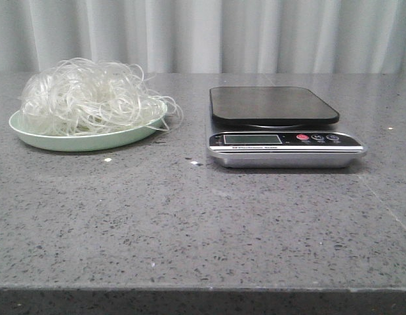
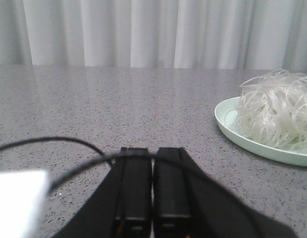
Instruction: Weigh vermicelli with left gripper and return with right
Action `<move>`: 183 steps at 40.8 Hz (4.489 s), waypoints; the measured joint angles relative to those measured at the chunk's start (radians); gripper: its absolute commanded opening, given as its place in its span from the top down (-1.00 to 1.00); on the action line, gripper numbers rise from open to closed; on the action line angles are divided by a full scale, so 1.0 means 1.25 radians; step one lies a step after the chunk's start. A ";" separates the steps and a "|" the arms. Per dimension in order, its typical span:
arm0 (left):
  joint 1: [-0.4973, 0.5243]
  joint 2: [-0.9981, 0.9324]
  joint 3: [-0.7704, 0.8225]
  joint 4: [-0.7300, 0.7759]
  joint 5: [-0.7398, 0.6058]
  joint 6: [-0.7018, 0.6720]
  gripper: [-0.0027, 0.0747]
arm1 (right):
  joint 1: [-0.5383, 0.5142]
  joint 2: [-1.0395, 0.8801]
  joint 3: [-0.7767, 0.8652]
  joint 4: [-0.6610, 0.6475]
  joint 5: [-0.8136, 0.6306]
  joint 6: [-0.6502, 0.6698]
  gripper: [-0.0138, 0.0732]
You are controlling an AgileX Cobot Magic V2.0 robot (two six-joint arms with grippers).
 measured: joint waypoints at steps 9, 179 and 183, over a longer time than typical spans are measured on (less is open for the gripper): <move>0.000 0.000 0.000 0.000 0.000 0.000 0.58 | 0.000 0.000 0.000 0.000 0.000 0.000 0.33; -0.254 1.422 -1.525 -0.069 0.930 0.152 0.56 | 0.000 0.000 0.000 0.021 0.017 0.000 0.33; -0.254 1.422 -1.607 -0.132 0.931 0.152 0.56 | 0.000 0.000 0.000 0.021 0.017 0.000 0.33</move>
